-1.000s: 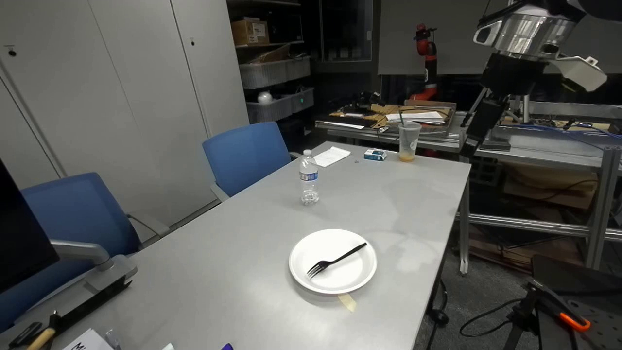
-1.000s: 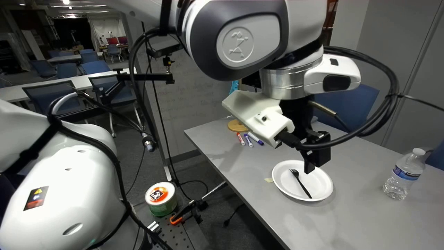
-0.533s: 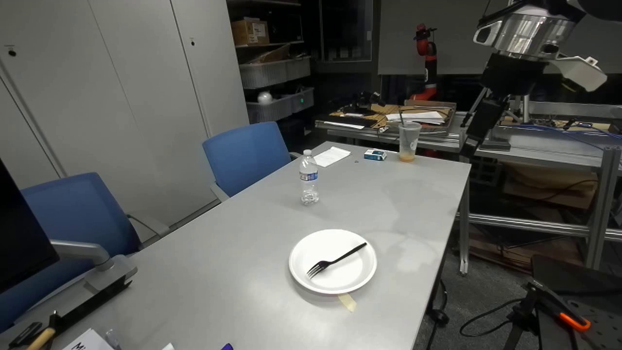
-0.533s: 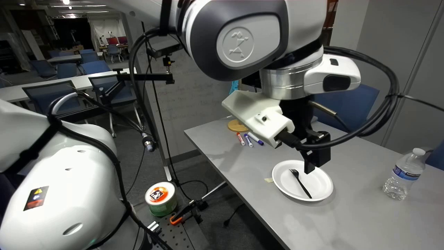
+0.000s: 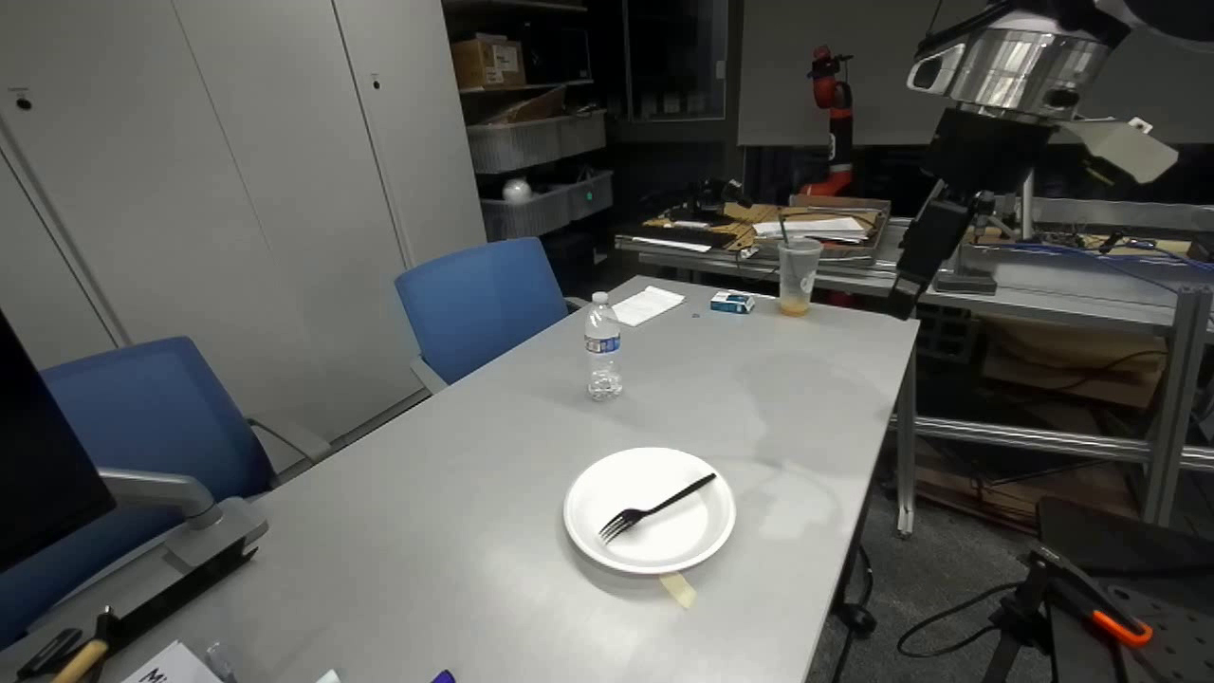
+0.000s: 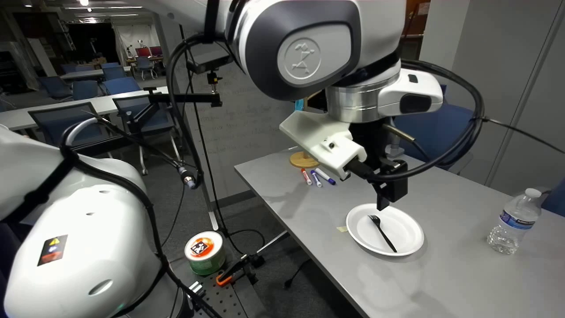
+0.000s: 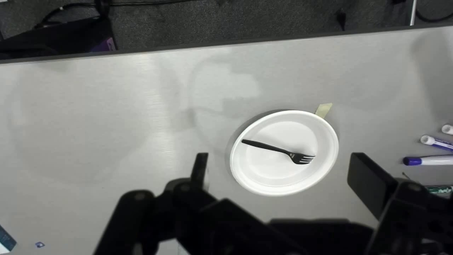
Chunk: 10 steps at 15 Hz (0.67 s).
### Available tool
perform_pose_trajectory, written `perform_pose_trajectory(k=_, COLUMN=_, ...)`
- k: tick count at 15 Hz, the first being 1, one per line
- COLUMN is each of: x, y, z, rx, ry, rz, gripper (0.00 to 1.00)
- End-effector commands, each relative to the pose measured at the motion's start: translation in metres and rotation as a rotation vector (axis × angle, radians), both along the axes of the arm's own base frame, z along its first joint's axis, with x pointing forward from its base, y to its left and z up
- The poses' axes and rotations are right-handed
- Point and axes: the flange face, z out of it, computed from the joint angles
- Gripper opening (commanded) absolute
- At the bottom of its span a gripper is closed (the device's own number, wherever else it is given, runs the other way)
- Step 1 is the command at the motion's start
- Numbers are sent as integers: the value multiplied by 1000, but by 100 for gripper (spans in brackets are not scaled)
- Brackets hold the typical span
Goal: Put the fork on the table
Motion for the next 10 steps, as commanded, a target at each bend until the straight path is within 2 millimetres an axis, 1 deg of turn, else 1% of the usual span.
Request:
perform_pose_trajectory(k=1, x=14, y=25, z=-3, rx=25, ry=8, rz=63, gripper=100)
perform_pose_trajectory(k=6, x=39, y=53, z=-9, rx=-15, ry=49, rz=200, gripper=100)
perform_pose_trajectory(k=9, x=52, y=64, z=-8, rx=-21, ry=58, rz=277, gripper=100)
perform_pose_trajectory(k=10, x=37, y=59, z=-11, rx=-31, ry=51, rz=223, gripper=100)
